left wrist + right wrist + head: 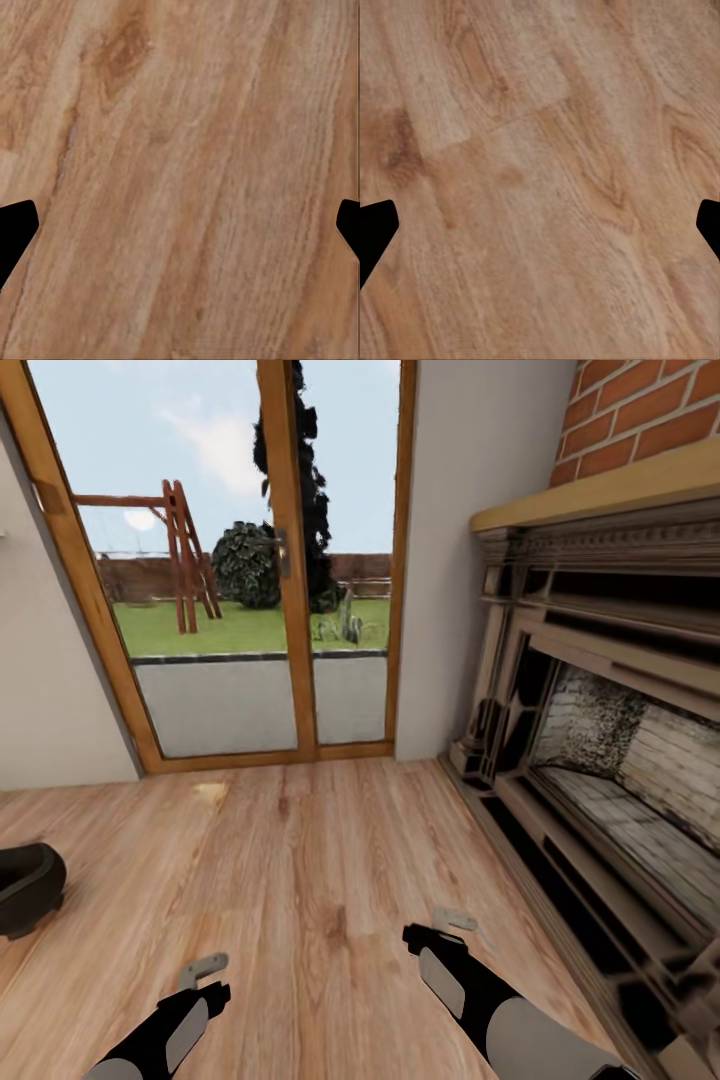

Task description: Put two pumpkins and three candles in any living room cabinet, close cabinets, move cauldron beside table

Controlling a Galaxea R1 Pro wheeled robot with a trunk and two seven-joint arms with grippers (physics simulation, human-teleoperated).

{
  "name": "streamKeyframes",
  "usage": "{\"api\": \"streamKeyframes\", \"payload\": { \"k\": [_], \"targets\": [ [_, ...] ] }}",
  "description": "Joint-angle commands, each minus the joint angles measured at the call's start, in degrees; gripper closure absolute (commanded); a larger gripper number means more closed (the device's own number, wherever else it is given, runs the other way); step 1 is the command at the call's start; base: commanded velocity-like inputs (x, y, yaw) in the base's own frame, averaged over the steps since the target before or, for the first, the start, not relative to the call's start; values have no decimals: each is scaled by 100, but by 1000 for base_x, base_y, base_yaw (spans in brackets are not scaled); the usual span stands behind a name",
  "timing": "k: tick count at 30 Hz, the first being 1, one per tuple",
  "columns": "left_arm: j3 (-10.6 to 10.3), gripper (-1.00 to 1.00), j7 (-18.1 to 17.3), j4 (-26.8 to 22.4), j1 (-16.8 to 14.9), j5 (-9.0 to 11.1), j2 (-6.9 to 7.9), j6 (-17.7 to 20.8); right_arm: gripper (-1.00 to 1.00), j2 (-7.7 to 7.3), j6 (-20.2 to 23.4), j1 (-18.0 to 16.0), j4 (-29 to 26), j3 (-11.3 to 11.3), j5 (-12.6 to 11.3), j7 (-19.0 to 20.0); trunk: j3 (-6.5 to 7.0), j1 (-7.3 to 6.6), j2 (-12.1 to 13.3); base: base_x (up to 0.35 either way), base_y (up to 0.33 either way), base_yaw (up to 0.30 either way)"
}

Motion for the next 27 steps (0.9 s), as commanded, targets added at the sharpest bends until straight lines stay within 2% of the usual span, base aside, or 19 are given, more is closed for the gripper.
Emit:
{"api": "streamKeyframes", "payload": {
  "k": [1,9,22,24,27],
  "targets": [
    [-17,-100,30,-15,0,31,3,32,-100,-5,32,-5,-10,48,-23,-47,-6,2,-2,325,33,0],
    [-13,-100,35,-15,0,13,3,32,-100,-5,26,-5,-10,48,-23,-47,-6,2,-2,329,7,55],
    [-47,-100,32,61,0,-4,-25,25,-100,-23,-20,-5,-4,40,-22,-47,-6,2,-2,330,0,150],
    [-48,-100,32,84,0,14,-27,-33,-100,-25,-155,-5,64,42,-23,-47,-6,2,-2,330,0,158],
    [-48,-100,31,275,0,20,-32,-318,-100,-16,-299,-5,167,47,-22,-47,-6,2,-2,330,0,158]
  ]
}}
